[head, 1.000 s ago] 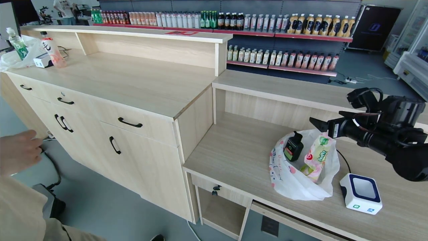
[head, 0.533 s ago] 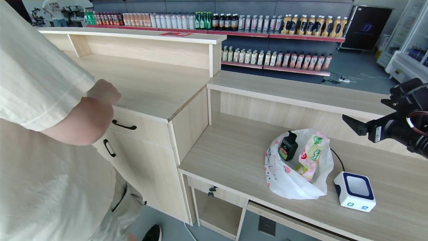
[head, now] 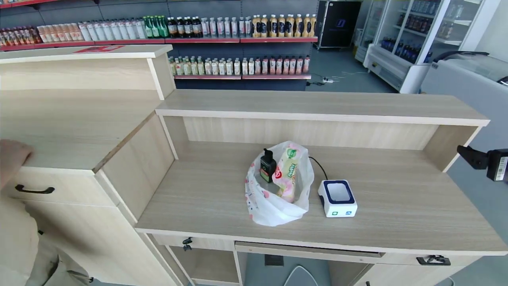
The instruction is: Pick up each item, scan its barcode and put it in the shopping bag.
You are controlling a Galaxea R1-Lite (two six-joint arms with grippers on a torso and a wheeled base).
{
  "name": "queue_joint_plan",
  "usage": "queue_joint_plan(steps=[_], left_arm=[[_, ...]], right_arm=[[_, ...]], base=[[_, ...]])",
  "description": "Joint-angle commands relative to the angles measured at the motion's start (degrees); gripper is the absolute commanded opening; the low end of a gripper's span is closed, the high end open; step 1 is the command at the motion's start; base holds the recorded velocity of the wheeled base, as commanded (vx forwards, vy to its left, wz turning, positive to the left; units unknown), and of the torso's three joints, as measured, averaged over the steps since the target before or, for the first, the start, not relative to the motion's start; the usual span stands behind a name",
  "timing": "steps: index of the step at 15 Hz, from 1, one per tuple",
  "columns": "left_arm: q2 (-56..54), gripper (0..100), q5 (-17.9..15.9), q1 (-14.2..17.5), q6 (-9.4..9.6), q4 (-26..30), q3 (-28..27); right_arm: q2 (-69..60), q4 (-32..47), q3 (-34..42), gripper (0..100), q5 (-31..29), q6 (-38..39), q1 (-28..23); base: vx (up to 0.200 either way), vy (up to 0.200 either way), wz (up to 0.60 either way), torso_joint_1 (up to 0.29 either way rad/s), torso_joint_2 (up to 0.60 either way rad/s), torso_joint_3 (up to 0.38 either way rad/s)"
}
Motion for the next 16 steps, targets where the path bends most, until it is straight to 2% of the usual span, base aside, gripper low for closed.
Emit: queue_joint_plan(steps=[1, 3, 4, 6, 8, 12, 13, 16], left_arm=[[-0.01, 100, 0.0, 0.0, -0.02, 0.02, 0.0], [-0.01, 100, 0.0, 0.0, -0.02, 0.02, 0.0], [-0.01, 100, 0.0, 0.0, -0.02, 0.02, 0.0], [-0.01, 100, 0.0, 0.0, -0.02, 0.02, 0.0], [-0.01, 100, 0.0, 0.0, -0.02, 0.02, 0.0], [-0.01, 100, 0.0, 0.0, -0.02, 0.02, 0.0], [-0.01, 100, 0.0, 0.0, -0.02, 0.02, 0.0], [-0.01, 100, 0.0, 0.0, -0.02, 0.02, 0.0]], right_arm=[[-6.29, 1.9, 4.85, 100, 2.16, 4.67, -0.14], [-13.85, 7.08, 9.16, 100, 2.24, 7.83, 0.38], [-18.86, 12.36, 10.74, 100, 2.24, 8.18, 1.26], [-30.9, 22.29, 14.79, 100, 2.51, 9.68, 4.52], [-43.65, 27.74, 21.03, 100, 2.16, 10.03, 6.89], [-64.13, 30.11, 33.68, 100, 2.42, 9.15, 11.37], [-67.47, 32.48, 33.68, 100, 1.98, 9.77, 11.72], [-73.0, 33.28, 33.59, 100, 2.07, 11.61, 11.81]], base=[[0.0, 0.0, 0.0, 0.0, 0.0, 0.0], [0.0, 0.0, 0.0, 0.0, 0.0, 0.0], [0.0, 0.0, 0.0, 0.0, 0.0, 0.0], [0.0, 0.0, 0.0, 0.0, 0.0, 0.0], [0.0, 0.0, 0.0, 0.0, 0.0, 0.0], [0.0, 0.0, 0.0, 0.0, 0.0, 0.0], [0.0, 0.0, 0.0, 0.0, 0.0, 0.0], [0.0, 0.0, 0.0, 0.0, 0.0, 0.0]])
